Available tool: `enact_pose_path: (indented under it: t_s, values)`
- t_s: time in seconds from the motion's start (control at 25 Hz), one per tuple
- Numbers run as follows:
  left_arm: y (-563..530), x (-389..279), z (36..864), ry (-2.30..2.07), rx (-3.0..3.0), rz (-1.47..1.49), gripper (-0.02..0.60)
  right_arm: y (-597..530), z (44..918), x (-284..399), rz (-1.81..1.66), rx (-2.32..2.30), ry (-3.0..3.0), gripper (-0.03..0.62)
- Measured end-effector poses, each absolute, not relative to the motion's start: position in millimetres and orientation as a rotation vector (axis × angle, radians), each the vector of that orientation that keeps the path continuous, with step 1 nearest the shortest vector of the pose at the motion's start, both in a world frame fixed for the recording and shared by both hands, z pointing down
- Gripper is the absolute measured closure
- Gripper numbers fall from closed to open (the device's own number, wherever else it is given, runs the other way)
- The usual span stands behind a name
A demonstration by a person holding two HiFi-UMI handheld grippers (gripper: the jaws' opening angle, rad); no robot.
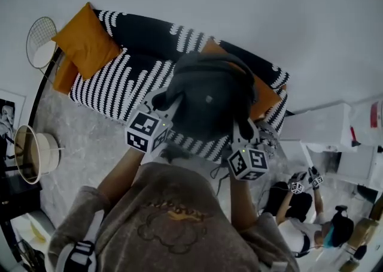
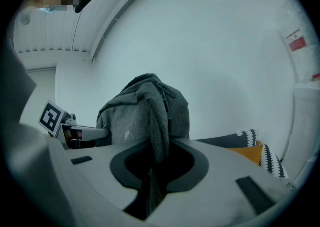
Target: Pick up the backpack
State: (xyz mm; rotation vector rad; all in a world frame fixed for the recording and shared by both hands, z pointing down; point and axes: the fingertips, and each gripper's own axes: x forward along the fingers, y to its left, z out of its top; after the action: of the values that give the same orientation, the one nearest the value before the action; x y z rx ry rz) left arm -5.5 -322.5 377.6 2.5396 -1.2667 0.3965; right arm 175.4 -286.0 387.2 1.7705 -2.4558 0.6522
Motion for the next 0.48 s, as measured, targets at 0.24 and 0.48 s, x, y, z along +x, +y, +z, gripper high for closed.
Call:
enact_pose_path:
  t_s: [0.24, 0.48]
  values:
    - [-275.4, -25.6, 380.8, -1.274, 2.521, 0.413, 0.502, -245.2, 391.9, 156.5, 0.658, 1.746, -2.472, 0.542]
    - [-205.5, -60.9, 372.0, -1.289, 2.541, 0.398, 0.502, -178.7, 385.3, 121.1, 0.637, 1.757, -2.493, 0.542]
